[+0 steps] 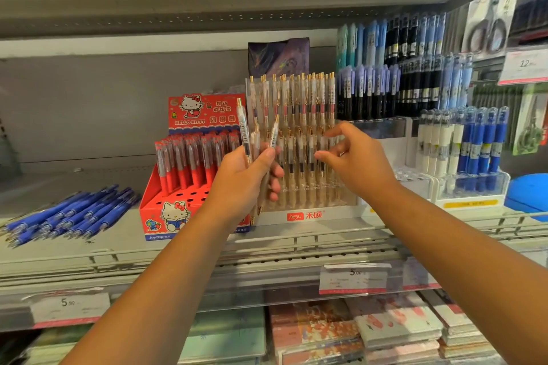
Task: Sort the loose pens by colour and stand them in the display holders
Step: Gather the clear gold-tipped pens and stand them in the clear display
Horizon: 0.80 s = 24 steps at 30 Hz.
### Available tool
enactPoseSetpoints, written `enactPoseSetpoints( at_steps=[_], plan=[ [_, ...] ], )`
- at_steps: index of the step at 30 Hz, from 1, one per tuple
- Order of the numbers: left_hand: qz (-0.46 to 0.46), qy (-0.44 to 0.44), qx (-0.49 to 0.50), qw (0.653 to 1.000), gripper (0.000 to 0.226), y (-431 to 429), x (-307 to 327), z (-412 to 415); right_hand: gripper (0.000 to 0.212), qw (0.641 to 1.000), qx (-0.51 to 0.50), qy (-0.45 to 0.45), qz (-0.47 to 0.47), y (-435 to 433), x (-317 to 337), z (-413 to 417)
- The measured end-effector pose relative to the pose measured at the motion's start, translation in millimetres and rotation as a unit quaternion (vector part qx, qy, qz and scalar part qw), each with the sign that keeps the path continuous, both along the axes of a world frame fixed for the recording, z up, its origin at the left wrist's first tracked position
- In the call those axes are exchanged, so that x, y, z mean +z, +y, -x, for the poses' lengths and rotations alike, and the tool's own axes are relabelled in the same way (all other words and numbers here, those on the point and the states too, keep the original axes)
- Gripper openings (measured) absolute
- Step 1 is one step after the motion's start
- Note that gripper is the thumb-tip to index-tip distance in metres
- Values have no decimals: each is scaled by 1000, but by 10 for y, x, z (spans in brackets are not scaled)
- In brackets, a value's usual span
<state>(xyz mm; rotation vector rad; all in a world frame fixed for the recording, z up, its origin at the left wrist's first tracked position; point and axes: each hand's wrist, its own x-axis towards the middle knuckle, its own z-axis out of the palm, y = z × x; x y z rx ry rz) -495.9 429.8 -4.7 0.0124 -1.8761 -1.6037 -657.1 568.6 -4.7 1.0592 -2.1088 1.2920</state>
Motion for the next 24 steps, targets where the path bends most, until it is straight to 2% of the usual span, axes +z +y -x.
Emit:
enactPoseSetpoints(
  at_steps=[2, 4, 7, 10, 15, 20, 24],
  plan=[
    [-1, 8, -10, 1000, 21, 13, 6, -13, 27, 999, -30, 30, 14, 13, 17, -25],
    [-3, 14, -20, 1000, 22, 24, 10, -21, 24, 993, -33, 85, 73, 29, 44, -80],
    [-9, 18, -31, 999, 22, 30, 3, -17, 21, 977, 70, 131, 154, 32, 78, -222],
    [5, 11, -38, 999, 22, 23, -15, -7, 28, 974, 175, 82, 120, -15, 73, -361],
    [25, -15, -58, 998, 20, 7, -33, 18, 46, 956, 268, -40, 116, -119, 60, -450],
    [7, -30, -68, 997, 20, 1, -49, 31, 34, 939, 283, -100, 168, -118, 68, -423],
    [16, -16, -35, 999, 19, -17, -49, 39, 31, 924, 281, -134, 222, -85, 75, -374]
  ],
)
